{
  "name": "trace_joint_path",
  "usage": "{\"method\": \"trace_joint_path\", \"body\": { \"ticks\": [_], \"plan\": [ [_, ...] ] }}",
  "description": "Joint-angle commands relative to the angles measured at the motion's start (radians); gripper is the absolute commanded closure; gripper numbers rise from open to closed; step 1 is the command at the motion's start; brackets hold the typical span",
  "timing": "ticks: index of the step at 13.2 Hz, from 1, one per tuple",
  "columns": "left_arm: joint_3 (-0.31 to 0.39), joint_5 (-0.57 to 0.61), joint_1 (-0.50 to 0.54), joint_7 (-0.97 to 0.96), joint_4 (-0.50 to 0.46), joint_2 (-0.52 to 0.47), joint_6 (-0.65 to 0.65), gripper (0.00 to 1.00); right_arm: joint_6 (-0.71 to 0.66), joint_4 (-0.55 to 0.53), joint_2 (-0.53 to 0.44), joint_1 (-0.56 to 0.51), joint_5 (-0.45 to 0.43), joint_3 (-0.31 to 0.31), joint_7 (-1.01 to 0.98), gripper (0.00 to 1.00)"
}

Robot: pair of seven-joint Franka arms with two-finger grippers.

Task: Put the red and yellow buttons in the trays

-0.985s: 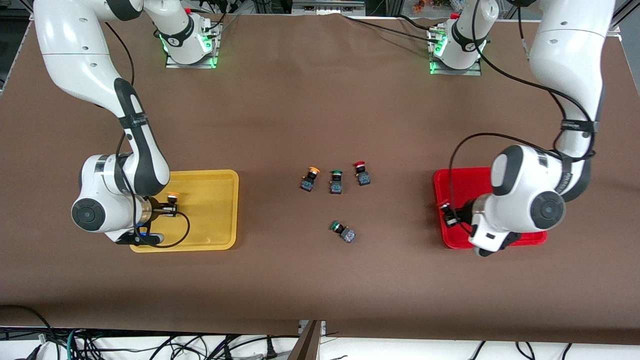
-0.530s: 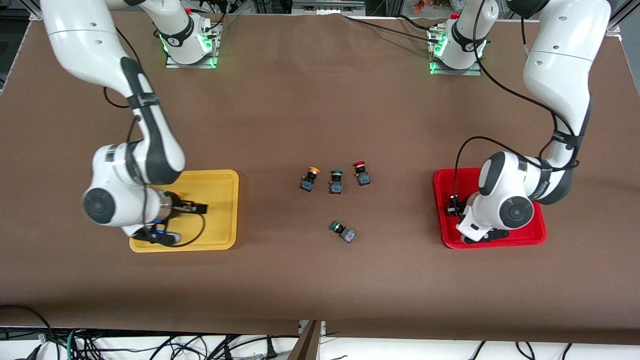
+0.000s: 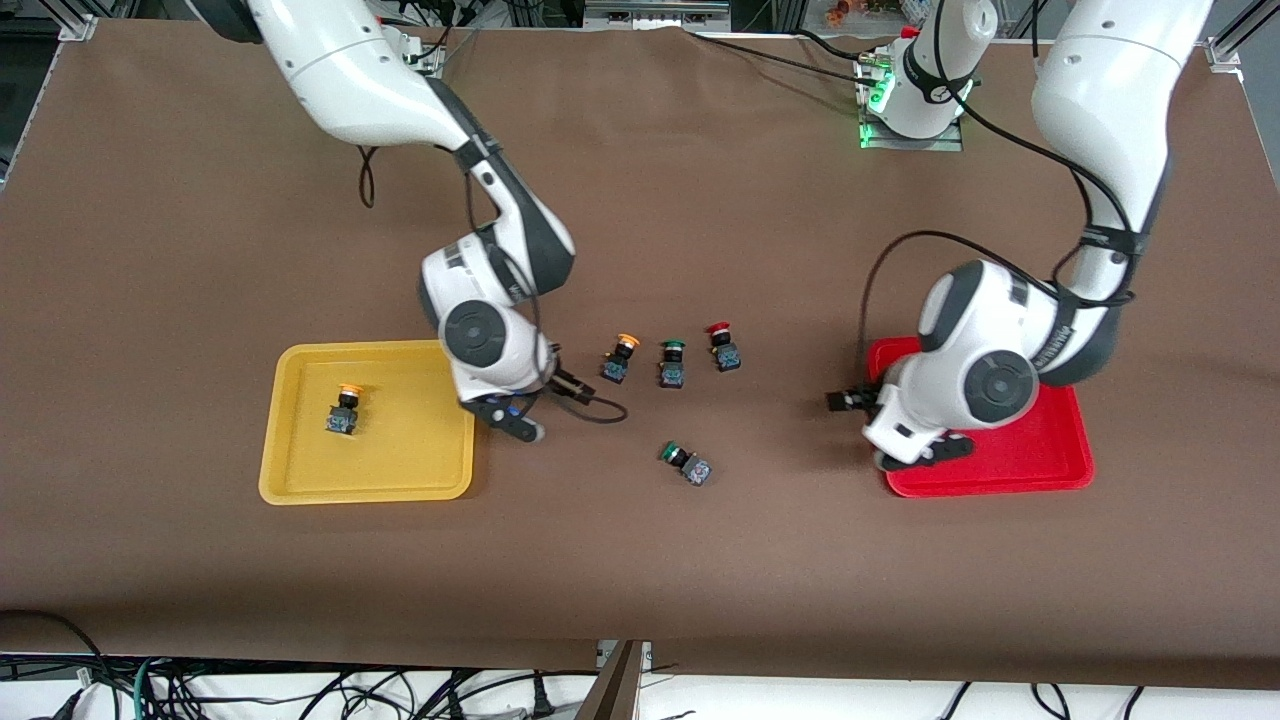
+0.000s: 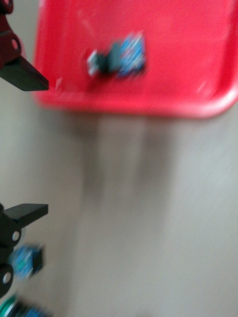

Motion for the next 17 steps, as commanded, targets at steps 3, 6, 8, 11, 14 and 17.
{"method": "trace_joint_path", "body": {
  "ticks": [3,6,8,11,14,17],
  "plan": [
    [-0.037,-0.05,-0.13,-0.252,-0.125,0.05,0.251,0.0,0.054,0.013,0.039,0.078,0.008,-0.01,0.093,0.0],
    [-0.034,-0.035,-0.181,-0.335,-0.268,0.048,0.43,0.0,0.1,0.012,0.062,0.105,0.006,-0.01,0.12,0.0],
    [-0.032,-0.035,-0.208,-0.346,-0.287,0.054,0.43,0.48,0.129,0.012,0.074,0.116,0.005,-0.01,0.135,0.06],
    [-0.028,-0.035,-0.193,-0.341,-0.258,0.042,0.342,1.0,0.129,0.012,0.074,0.116,-0.002,-0.01,0.123,0.99],
    [-0.032,-0.035,-0.08,-0.229,-0.146,-0.01,0.055,1.0,0.117,0.013,0.054,0.105,-0.003,-0.018,0.103,1.0],
    [-0.035,-0.045,0.085,0.022,-0.011,-0.028,-0.162,1.0,-0.006,0.025,-0.006,0.015,-0.002,-0.021,-0.019,1.0]
  ]
}}
